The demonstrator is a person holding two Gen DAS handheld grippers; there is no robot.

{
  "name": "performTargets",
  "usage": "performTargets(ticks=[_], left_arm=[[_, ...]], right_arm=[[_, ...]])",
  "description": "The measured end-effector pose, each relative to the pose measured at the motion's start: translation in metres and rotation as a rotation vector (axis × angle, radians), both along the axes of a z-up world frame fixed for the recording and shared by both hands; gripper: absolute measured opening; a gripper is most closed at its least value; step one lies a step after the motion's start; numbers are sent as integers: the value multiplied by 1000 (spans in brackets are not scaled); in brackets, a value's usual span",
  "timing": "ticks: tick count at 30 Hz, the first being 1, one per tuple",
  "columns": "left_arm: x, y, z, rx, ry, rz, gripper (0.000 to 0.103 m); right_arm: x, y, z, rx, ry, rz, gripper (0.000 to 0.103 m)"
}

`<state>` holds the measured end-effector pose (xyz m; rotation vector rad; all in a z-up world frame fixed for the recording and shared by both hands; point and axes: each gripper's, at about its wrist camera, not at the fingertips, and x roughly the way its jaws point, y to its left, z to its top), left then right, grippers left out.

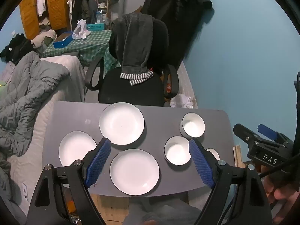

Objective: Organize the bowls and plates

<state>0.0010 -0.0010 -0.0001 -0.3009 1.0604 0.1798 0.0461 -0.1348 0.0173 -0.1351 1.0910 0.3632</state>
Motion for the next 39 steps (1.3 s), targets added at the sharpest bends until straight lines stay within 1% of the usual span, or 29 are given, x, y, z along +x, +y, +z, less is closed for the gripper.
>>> performTargets(ticks=[3,5,6,8,13,14,16,24,33,39], left_arm=[[4,-6,-1,20,-12,-15,86],[2,-3,-2,-4,-41,-11,86],[3,-4,-3,-4,-46,-16,86],[-7,6,2,-24,-74,-16,86],[-3,2,6,-15,-78,-11,86],[-4,3,6,-21,-78,-9,86],[-4,6,8,-29,-77,-3,86],[-3,11,5,-26,-78,11,86],[-1,8,4,-16,-80,16,86],[-5,13,3,-31,-77,26,86]], right_arm=[[0,1,0,-4,0,0,101],[1,0,0,-4,1,1,101],[1,0,0,-2,1,1,101],[2,-1,1,-1,3,1,101],[-1,-1,2,-5,-7,1,101],[2,6,-1,-4,-7,0,101],[3,6,-2,-1,-5,1,101],[2,8,2,2,-11,12,101],[4,11,3,10,-8,19,101],[6,12,2,13,-4,27,101]])
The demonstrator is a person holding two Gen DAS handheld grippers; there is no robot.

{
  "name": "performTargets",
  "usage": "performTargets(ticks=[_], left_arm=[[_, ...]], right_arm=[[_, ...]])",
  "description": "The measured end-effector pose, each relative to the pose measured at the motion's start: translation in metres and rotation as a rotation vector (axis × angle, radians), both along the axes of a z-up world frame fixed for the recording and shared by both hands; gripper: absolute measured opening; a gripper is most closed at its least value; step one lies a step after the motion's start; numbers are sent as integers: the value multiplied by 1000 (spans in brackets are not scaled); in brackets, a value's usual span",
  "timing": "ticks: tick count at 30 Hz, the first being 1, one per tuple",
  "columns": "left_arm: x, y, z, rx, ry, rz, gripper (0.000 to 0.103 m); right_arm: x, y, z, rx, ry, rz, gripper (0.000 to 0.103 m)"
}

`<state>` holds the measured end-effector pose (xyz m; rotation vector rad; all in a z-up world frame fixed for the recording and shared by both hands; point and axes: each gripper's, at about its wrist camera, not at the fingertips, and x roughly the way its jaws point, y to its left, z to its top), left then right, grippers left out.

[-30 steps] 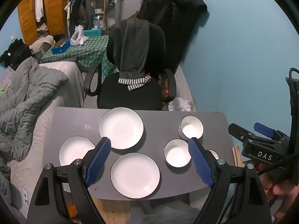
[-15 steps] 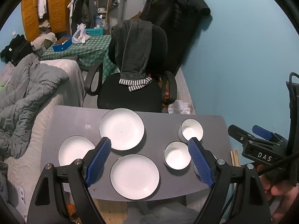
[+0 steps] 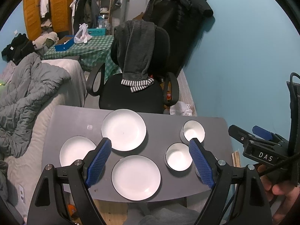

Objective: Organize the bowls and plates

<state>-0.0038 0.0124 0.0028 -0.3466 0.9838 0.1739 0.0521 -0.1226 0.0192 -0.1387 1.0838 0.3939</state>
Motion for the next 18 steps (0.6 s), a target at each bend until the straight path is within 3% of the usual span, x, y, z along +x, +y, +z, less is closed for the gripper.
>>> performTargets(ticks=[18], left_arm=[[-3,6,-3,-34,9,10,86]], right_arm=[[-4,3,-4,-1,3,7,101]])
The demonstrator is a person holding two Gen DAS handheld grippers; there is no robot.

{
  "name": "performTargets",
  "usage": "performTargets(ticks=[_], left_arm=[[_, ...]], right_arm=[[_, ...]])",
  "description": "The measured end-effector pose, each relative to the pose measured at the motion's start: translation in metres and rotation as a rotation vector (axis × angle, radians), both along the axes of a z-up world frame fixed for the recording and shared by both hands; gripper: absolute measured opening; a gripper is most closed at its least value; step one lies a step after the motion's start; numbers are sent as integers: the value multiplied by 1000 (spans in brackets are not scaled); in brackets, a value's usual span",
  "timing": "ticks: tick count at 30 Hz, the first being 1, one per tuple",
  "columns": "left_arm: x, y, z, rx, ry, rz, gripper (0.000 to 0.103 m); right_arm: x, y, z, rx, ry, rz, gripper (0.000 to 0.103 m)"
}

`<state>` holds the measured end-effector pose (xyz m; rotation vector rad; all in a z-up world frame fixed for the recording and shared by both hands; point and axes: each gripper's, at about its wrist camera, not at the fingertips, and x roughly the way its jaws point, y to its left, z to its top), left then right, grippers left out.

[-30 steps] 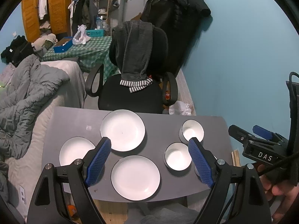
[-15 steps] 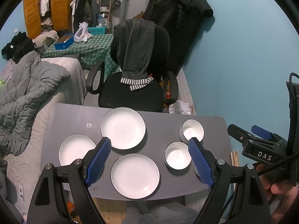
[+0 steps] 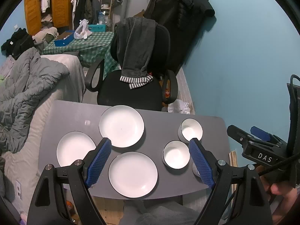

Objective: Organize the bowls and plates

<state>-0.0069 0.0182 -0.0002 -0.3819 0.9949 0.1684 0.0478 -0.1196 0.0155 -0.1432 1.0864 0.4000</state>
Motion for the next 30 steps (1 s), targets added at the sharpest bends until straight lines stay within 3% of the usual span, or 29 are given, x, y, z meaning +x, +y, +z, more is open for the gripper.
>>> performTargets(ticks=[30], left_arm=[[3,-9,2,2,0,-12,86]], right_arm=[[-6,1,4,-3,4,4,101]])
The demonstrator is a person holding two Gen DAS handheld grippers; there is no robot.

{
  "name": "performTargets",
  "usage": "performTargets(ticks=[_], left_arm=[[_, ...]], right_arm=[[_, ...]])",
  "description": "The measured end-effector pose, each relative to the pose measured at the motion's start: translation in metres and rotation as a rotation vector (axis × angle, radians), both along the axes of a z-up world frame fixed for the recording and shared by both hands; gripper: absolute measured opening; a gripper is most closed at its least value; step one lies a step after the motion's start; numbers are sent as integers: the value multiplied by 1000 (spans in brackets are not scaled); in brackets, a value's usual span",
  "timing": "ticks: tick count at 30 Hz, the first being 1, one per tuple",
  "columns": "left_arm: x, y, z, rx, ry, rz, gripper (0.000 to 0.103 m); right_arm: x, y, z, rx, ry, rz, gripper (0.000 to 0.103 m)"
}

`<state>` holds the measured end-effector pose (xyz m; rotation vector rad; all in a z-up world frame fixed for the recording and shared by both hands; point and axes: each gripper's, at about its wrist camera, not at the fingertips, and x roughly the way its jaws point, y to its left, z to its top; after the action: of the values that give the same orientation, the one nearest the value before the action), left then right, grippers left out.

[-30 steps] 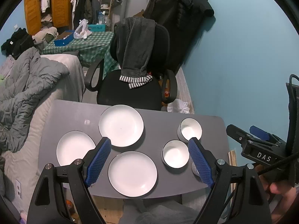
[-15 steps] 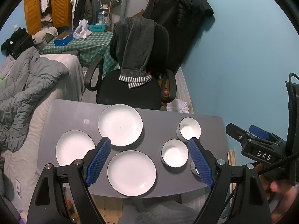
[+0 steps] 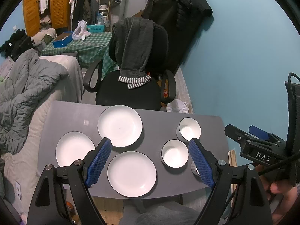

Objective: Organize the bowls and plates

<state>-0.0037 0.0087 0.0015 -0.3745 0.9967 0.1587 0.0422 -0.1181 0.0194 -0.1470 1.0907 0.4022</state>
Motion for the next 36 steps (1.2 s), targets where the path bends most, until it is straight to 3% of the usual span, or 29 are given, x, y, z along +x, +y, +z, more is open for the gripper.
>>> performTargets(ticks=[36], left_arm=[[-22,32,-2,9,-17,-24,86]], right_arm=[[-8,29,-4,-27,-29,49,101]])
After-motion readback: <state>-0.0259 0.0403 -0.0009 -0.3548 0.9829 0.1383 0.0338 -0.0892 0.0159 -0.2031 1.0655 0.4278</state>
